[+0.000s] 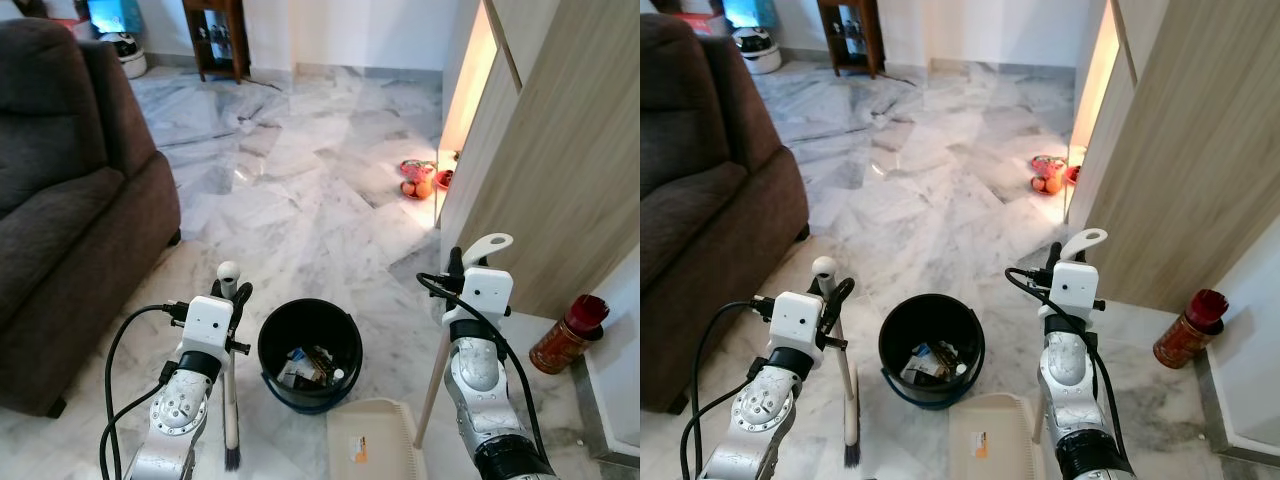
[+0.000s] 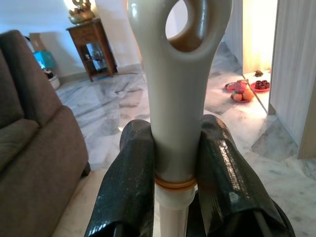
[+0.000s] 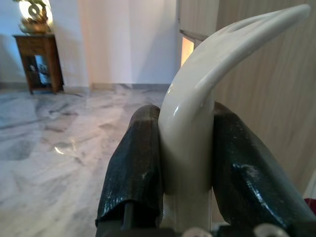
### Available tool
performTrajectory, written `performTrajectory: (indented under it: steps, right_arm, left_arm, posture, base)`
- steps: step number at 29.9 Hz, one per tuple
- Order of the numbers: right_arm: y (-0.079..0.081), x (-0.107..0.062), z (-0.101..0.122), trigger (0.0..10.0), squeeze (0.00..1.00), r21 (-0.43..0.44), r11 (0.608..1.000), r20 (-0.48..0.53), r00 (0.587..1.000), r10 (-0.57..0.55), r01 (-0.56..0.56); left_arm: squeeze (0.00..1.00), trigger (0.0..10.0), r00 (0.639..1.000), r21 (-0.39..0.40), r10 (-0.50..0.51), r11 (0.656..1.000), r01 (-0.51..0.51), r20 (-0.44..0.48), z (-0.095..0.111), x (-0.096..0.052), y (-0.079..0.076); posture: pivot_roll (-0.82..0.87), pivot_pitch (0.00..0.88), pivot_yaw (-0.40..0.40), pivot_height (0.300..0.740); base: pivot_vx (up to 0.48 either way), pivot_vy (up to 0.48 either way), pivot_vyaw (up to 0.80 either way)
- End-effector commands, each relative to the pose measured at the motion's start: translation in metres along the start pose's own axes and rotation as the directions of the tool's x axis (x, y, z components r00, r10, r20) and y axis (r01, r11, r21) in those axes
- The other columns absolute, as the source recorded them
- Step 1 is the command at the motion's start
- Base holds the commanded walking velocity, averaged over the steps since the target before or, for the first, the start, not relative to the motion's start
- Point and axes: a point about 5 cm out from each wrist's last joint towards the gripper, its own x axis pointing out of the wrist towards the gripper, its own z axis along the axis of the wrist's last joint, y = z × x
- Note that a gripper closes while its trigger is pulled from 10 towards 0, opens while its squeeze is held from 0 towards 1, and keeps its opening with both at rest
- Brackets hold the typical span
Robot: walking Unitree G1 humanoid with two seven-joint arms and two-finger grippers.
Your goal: Sweep floor
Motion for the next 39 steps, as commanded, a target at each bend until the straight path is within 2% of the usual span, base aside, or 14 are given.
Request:
performTrajectory:
  steps: [1, 39]
  right_arm:
    - [-0.0008, 0.0032, 0.0042, 10.0, 0.0, 0.018, 1.0, 0.022, 1.0, -0.007, 0.007]
    - [0.0008, 0.0005, 0.0036, 10.0, 0.0, 0.03, 0.999, 0.031, 0.999, 0.019, -0.02]
  left_arm:
    - [0.0, 10.0, 0.999, 0.015, 0.007, 1.0, -0.008, 0.043, 0.0068, 0.001, 0.0021]
    - [0.0, 10.0, 0.998, 0.019, 0.008, 1.0, -0.009, 0.058, 0.0077, 0.0054, 0.0039]
  posture:
    - [0.13, 0.0, 0.036, 0.74]
    - [0.1, 0.0, 0.036, 0.74]
  base:
    - [-0.281, 0.0, 0.0]
    - [-0.279, 0.0, 0.0]
